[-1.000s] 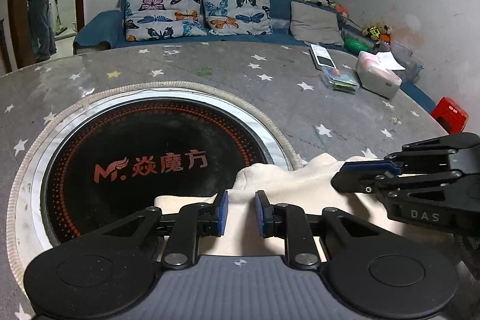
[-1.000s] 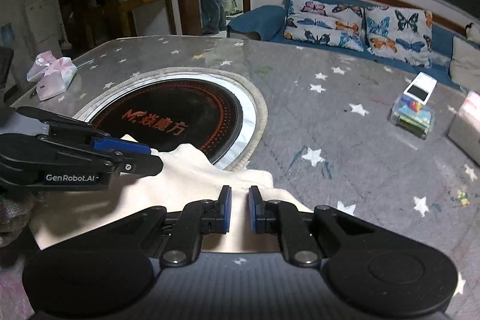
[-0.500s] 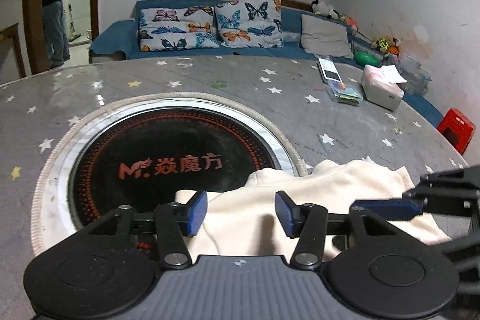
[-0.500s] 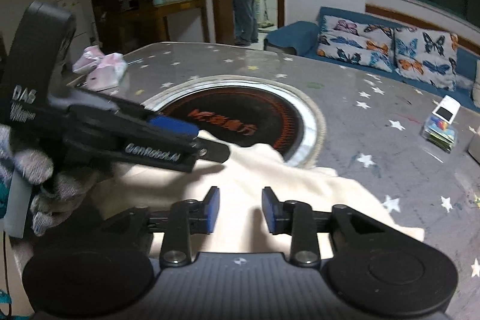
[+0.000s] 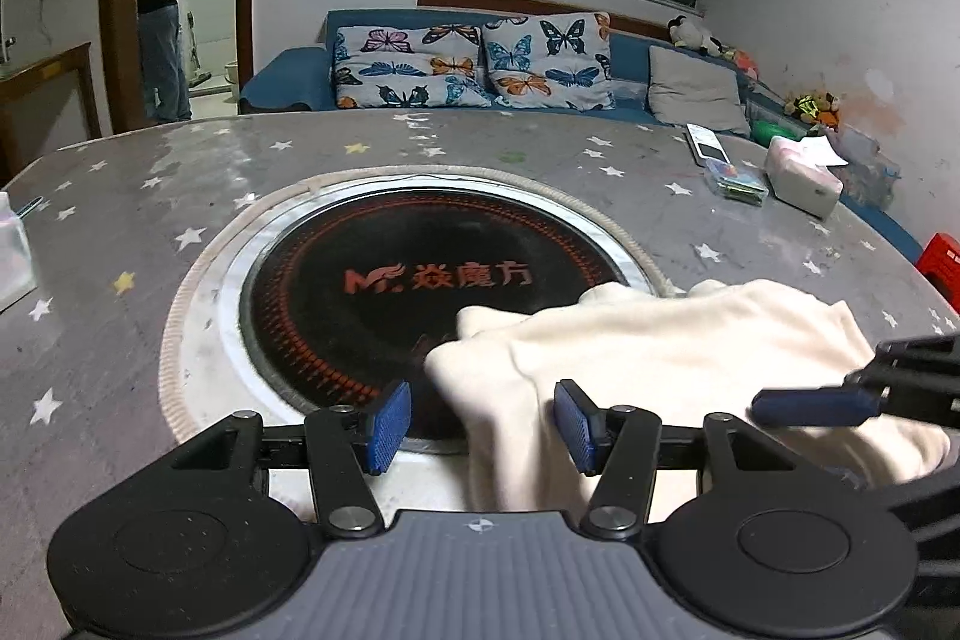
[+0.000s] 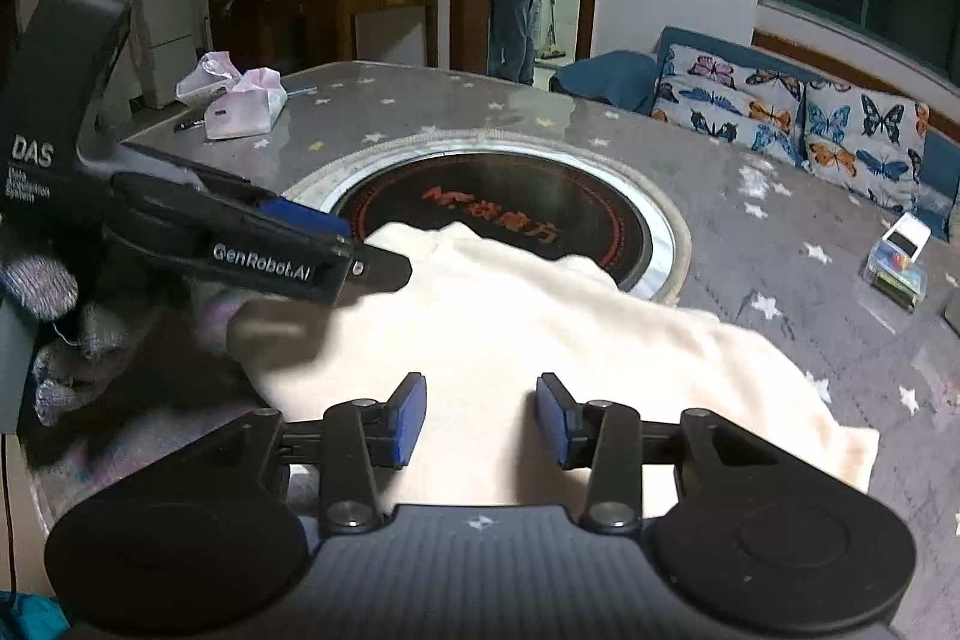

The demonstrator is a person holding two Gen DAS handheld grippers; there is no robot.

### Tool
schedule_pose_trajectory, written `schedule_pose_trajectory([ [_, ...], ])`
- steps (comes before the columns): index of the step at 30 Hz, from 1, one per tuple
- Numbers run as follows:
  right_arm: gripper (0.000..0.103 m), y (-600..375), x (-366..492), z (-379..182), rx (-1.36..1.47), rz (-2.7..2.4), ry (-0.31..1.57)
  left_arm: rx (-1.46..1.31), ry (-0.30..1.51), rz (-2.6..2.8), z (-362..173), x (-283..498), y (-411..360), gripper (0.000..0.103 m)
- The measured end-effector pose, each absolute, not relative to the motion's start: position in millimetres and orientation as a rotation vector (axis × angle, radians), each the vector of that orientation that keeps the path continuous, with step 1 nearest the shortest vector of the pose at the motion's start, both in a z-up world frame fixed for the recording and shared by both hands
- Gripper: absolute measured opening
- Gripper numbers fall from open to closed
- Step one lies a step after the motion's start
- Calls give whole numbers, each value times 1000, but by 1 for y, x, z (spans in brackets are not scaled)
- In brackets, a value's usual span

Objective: Fold clothes

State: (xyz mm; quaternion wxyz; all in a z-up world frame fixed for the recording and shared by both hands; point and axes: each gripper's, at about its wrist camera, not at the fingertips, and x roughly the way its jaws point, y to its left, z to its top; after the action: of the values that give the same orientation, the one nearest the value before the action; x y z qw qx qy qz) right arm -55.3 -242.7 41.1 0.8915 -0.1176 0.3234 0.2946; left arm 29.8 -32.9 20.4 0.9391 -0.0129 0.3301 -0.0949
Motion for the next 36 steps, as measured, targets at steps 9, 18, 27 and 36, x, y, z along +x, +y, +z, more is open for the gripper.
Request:
schedule_pose_trajectory([
  [9, 49, -244, -61, 43, -234, 609, 670, -42, 668, -188, 25, 26, -31, 60],
  [18, 63, -250, -73, 50, -216, 575, 646, -74, 630, -192, 38, 6, -29, 79],
  [27, 81, -261, -90, 57, -197, 535, 614, -77, 586, -202, 47, -16, -33, 96],
  [36, 91, -271, -108, 61, -186, 484, 582, -73, 561, -214, 54, -33, -39, 103],
])
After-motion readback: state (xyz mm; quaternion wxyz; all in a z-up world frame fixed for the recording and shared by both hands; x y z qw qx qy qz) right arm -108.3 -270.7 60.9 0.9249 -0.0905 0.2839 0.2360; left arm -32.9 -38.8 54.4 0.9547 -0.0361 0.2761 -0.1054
